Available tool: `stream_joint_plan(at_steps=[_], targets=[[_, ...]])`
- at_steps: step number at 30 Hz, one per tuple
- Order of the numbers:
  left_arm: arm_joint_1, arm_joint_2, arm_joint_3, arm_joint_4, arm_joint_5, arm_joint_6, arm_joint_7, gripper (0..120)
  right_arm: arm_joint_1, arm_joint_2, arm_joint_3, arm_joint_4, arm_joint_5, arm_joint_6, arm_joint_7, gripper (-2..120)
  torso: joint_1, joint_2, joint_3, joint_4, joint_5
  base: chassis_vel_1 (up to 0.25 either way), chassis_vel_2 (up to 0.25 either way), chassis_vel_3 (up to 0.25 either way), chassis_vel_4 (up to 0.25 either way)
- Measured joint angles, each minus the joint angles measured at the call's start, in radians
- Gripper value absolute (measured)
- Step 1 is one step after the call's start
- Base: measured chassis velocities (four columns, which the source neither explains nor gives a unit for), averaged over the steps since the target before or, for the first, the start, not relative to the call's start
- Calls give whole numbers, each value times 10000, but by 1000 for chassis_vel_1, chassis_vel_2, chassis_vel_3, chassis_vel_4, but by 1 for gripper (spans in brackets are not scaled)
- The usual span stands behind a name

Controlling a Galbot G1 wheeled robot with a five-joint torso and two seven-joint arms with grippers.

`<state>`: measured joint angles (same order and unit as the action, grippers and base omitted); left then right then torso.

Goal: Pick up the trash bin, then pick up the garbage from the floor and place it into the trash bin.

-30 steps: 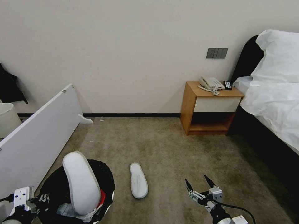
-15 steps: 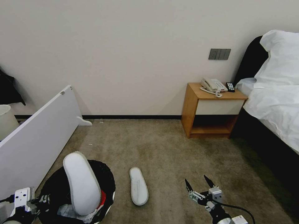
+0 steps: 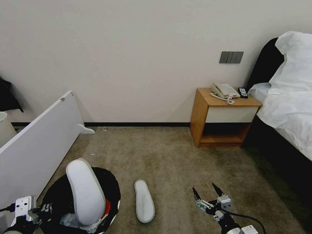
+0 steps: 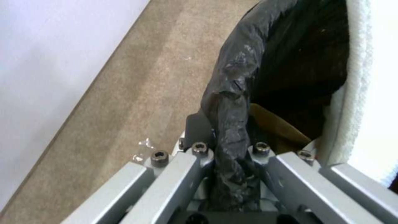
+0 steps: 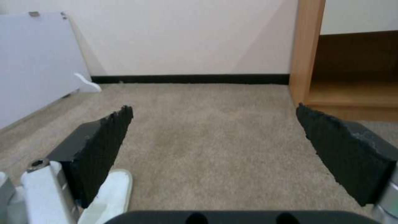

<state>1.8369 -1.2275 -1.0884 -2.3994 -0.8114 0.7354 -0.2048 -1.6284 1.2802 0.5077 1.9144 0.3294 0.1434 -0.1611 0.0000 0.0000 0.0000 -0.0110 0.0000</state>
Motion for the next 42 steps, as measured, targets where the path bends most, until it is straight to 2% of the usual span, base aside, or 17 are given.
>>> stream_joint_plan(at_steps=[16,26,42], targets=[[47,16,49,124,162,-12,-130,3,-75,6,-11,48,-235,16,-24,100,0,0,0,1,0,-25,28,23,-29],[94,159,18,171,674,-520,233,3,-85,-2,-14,28,-270,104,-136,100,0,0,0,1,-1,0,0,0,0],[3,434,-53,598,998,-1053,219,3,-147,-41,-81,-17,-267,161,-178,100,0,0,0,1,-1,0,0,0,0]])
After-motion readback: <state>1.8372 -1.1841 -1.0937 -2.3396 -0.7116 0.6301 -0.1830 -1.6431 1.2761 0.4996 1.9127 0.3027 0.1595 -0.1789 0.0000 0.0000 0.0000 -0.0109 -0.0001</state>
